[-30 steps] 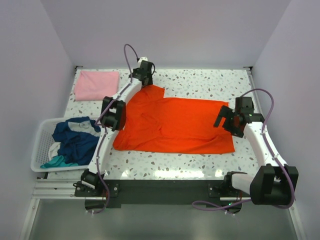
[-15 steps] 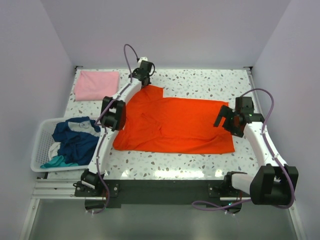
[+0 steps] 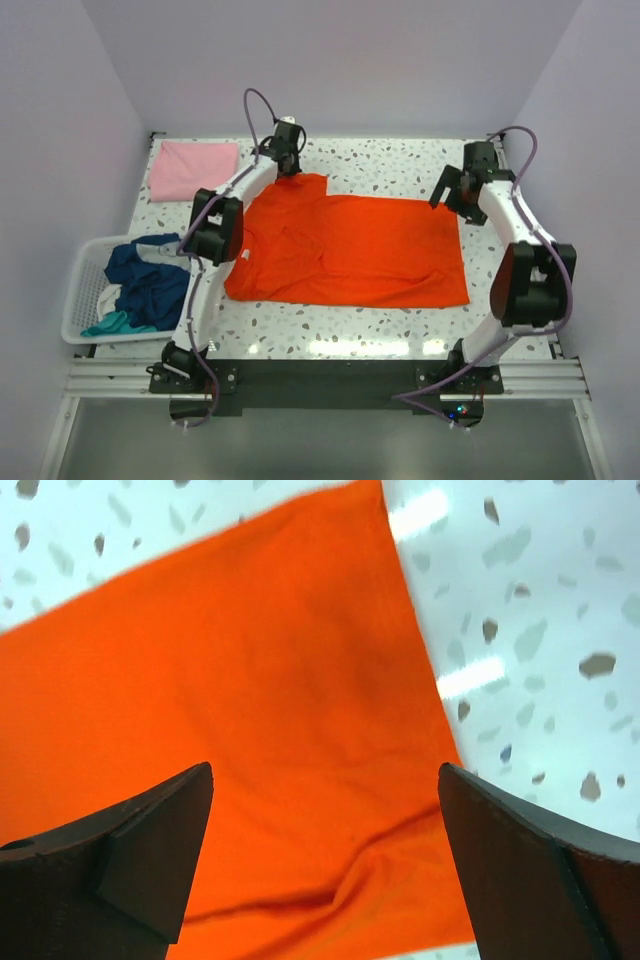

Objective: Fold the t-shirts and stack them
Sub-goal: Fold the tshirt

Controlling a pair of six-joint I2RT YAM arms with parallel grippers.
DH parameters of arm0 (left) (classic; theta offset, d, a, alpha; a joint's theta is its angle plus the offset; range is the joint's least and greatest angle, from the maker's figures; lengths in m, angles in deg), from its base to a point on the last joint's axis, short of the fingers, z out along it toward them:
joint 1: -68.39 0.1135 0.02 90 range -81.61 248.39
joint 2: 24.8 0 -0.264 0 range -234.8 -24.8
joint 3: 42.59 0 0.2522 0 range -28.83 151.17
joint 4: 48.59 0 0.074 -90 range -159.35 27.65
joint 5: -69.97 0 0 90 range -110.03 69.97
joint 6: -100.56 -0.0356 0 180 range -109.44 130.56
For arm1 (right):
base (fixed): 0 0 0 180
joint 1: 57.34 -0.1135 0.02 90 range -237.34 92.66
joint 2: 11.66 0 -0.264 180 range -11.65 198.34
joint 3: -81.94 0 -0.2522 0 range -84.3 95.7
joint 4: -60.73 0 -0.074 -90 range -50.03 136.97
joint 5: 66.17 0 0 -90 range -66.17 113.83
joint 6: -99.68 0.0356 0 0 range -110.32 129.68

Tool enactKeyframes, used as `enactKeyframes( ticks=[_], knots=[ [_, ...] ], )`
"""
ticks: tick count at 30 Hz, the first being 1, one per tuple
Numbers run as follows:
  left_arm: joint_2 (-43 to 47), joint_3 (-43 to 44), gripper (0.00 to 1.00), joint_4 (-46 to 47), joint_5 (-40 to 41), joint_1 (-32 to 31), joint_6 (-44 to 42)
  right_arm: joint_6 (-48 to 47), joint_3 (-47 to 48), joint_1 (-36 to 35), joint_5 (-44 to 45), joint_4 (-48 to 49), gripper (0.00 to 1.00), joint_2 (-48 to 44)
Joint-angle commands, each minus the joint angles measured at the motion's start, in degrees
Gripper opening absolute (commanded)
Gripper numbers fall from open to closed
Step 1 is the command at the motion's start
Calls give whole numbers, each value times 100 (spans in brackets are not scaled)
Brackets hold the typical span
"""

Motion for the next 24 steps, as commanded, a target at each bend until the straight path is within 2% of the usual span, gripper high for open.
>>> enactKeyframes(
  ticks=[1, 6, 8, 9, 12, 15, 24],
  knots=[
    [872, -424, 0, 643, -272, -30, -145, -76, 887, 42, 543, 17, 96, 869],
    [1199, -908, 0, 881, -404, -38, -259, -252, 2118, 51, 1096, -228, 89, 2039],
    [1313, -1031, 0, 934, -430, -30, -294, -304, 2314, 51, 1140, -168, 86, 2426],
    [1340, -1057, 0, 987, -465, -30, -355, -314, 2462, 59, 1149, -19, 80, 2532],
    [1428, -1137, 0, 1031, -527, -30, -444, -305, 2840, 68, 1377, 35, 70, 3006],
    [1533, -1303, 0, 1145, -746, -38, -488, -235, 3139, 77, 1606, -17, 66, 3385],
    [1779, -1681, 0, 1277, -852, -39, -453, -103, 2975, 95, 1756, 96, 55, 3623]
  ],
)
